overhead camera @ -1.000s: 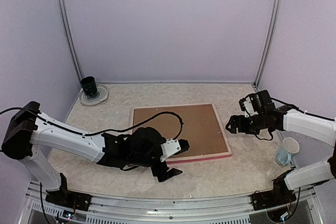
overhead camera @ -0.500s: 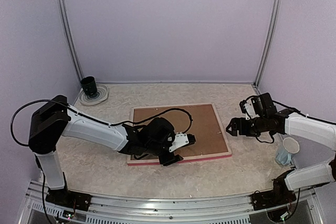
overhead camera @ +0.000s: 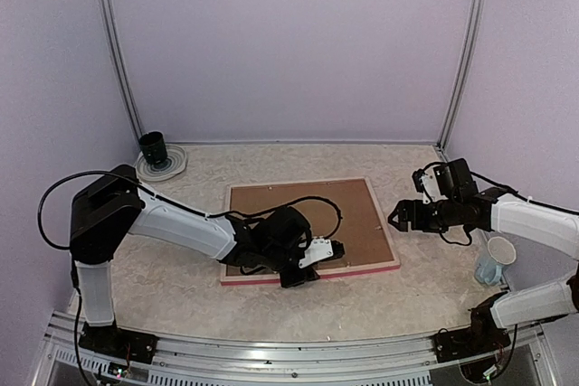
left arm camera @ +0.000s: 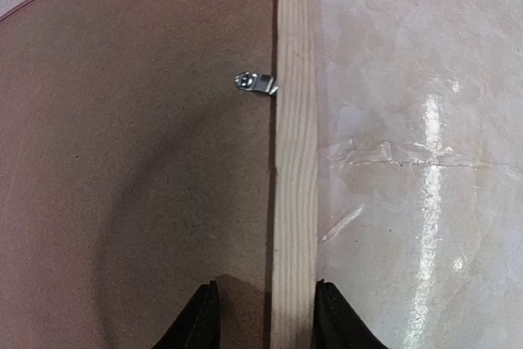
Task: Put the photo into the frame
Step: Pick up the photo frame from the center of the board.
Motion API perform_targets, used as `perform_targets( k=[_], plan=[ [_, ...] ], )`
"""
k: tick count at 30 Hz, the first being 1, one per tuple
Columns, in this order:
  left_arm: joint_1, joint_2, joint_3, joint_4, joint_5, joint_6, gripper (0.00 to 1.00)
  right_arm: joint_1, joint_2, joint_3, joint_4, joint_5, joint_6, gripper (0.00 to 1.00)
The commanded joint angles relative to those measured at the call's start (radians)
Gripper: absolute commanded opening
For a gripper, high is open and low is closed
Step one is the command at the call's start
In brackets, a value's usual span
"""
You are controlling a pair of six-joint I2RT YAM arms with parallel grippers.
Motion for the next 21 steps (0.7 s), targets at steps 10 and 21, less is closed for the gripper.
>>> perform_targets(
  k=[10,21],
  plan=[
    [0.019,0.055,0.074,-0.111,0.069,-0.02,0.02,-0.016,-0.057,0.06,-0.014,-0.003,-0.018,0.92],
    [0.037,-0.032,0.14,-0.207,0.043,-0.107,0.0,-0.017,-0.143,0.018,0.025,-0.084,-0.04,0.92]
  ],
)
